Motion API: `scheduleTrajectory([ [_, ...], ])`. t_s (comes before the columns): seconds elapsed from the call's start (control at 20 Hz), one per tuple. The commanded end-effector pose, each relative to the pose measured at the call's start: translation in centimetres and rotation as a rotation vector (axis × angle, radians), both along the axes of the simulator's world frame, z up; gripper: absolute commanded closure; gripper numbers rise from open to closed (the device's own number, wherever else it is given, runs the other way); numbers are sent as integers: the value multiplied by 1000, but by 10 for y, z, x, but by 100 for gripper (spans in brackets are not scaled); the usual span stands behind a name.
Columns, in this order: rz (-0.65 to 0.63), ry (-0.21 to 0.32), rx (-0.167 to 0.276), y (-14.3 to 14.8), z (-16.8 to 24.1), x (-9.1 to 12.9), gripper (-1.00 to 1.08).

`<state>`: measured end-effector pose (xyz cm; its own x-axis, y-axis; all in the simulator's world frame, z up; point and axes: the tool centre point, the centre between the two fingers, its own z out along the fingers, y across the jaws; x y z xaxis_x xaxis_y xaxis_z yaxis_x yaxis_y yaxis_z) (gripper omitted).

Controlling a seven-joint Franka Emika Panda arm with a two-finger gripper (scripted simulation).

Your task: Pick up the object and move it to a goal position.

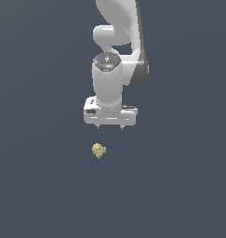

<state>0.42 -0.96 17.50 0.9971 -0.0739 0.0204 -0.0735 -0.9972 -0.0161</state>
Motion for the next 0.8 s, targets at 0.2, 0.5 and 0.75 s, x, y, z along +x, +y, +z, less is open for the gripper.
scheduleTrajectory([
  [0.2, 13, -3, 4, 4, 2, 0, -92],
  [0.5, 54, -12, 15, 17, 9, 0, -92],
  [0.75, 44, -11, 15, 15, 8, 1, -92],
])
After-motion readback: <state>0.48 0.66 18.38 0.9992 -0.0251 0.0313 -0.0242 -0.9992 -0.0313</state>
